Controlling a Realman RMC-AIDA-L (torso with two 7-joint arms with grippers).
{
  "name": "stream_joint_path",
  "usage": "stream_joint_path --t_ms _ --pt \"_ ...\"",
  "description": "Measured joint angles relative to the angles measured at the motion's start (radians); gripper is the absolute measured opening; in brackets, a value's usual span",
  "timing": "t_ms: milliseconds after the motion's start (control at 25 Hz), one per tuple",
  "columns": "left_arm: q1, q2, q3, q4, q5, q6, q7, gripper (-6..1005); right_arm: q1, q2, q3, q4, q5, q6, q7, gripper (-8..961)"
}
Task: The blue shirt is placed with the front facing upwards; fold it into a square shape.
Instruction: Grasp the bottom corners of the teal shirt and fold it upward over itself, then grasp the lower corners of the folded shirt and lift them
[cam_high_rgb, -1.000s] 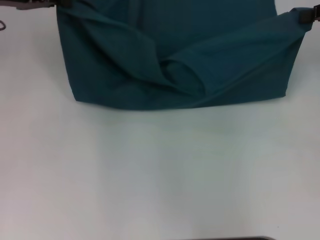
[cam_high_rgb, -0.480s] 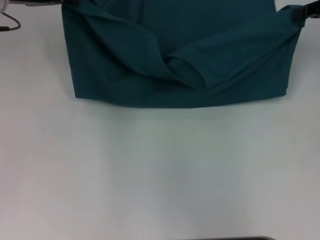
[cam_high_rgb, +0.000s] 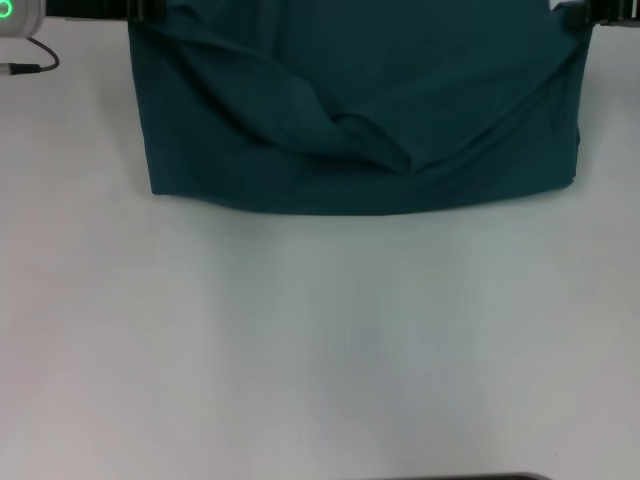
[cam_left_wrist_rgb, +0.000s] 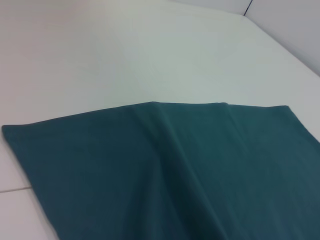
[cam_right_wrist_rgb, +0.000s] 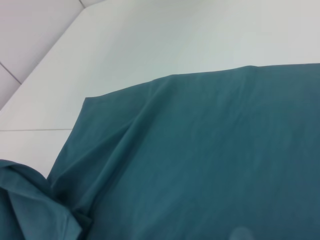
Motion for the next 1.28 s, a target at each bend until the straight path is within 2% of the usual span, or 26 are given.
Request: stream_joint_path --t_ms 160,240,480,600,680,920,1040,1080,1240,1280 --pt "0.004 -0.007 0.025 -0.003 0.006 -0.022 0.0 48 0.012 0.007 -0.002 0.001 0.0 0.007 -0.004 76" --pt "0.01 -0.01 0.026 -0.008 0.006 -0.029 0.0 52 0.016 0.01 -0.004 0.001 0.0 0.007 -0.002 166" --pt "0.041 -0.014 0.031 -0.055 0.001 -0.029 0.0 255 0.011 0.013 -0.01 -0.011 -0.005 0.005 0.003 429" --pt "0.06 -0.02 0.031 -0.095 0.001 -0.037 0.0 401 0.008 0.009 -0.011 -0.021 -0.006 -0.004 0.007 555" --pt "0.071 -0.02 0.032 -0.109 0.0 -0.041 -0.001 498 0.008 0.007 -0.012 -0.022 -0.008 -0.025 0.01 598" --pt "0.079 -0.002 0.035 -0.105 0.013 0.016 -0.002 658 0.008 0.0 -0.036 -0.023 -0.045 -0.128 0.066 729" --pt "0.086 0.021 0.037 -0.104 0.014 0.081 -0.005 731 0.008 -0.017 -0.036 -0.024 -0.056 -0.2 0.11 794" --pt "0.091 0.037 0.037 -0.103 0.014 0.128 -0.01 749 0.007 -0.023 -0.031 -0.024 -0.056 -0.223 0.124 823" --pt "0.11 0.051 0.037 -0.104 0.014 0.173 -0.012 824 -0.014 -0.038 -0.007 -0.057 -0.054 -0.304 0.175 940" --pt "0.115 0.053 0.037 -0.104 0.014 0.177 -0.011 823 -0.019 -0.04 -0.004 -0.066 -0.055 -0.313 0.184 938"
